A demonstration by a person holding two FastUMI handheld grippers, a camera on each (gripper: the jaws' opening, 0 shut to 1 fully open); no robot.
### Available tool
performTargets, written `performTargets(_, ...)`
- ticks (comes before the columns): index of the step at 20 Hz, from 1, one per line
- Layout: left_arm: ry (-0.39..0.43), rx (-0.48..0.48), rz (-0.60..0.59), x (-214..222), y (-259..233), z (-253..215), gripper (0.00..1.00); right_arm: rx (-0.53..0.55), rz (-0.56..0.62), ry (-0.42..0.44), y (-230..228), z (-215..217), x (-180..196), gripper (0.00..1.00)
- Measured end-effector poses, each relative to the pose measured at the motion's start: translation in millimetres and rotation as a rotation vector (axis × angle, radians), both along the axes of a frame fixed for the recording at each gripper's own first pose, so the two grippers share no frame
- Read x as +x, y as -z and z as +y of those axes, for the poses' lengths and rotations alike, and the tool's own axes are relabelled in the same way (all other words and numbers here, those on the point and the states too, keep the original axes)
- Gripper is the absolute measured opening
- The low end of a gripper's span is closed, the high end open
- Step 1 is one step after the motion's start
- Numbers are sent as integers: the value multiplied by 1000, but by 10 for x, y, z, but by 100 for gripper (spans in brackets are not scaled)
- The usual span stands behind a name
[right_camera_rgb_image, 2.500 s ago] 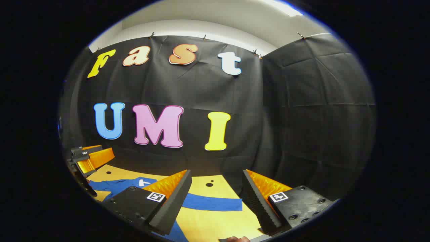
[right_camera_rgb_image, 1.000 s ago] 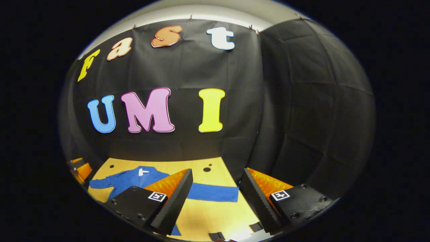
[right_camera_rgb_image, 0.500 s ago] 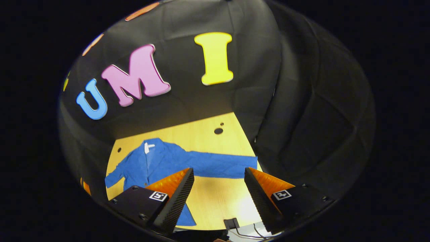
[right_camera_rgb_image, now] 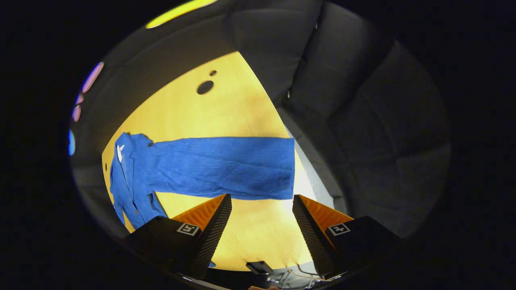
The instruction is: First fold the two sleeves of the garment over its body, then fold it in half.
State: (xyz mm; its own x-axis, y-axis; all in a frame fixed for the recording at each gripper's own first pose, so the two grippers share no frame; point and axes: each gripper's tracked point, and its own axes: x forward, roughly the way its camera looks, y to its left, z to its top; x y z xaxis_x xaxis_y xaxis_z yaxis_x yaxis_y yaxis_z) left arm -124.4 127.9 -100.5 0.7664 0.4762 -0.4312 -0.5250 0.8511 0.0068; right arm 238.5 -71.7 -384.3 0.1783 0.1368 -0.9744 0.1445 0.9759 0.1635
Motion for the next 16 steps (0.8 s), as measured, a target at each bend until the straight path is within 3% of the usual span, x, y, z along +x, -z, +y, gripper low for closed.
performTargets(2,-44,-12,20,77,61,-49,80,23,48,52,280,-84,31,99)
performTargets(8,-30,-111,155,234,442,-411,80,-29,102,17,658,-220,33,96)
performTargets(10,-27,-107,159,277,426,-429,83,-38,102,3,728,-190,46,93)
performTargets(11,-25,-101,152,301,393,-423,83,-65,108,-4,744,-214,45,81)
performTargets(12,-21,-91,141,306,342,-410,82,-79,95,-7,770,-192,82,89)
performTargets(15,-17,-56,116,286,267,-315,83,-84,85,-14,795,-139,99,82)
performTargets(16,-21,-50,115,261,256,-284,83,-39,84,20,774,-47,92,57)
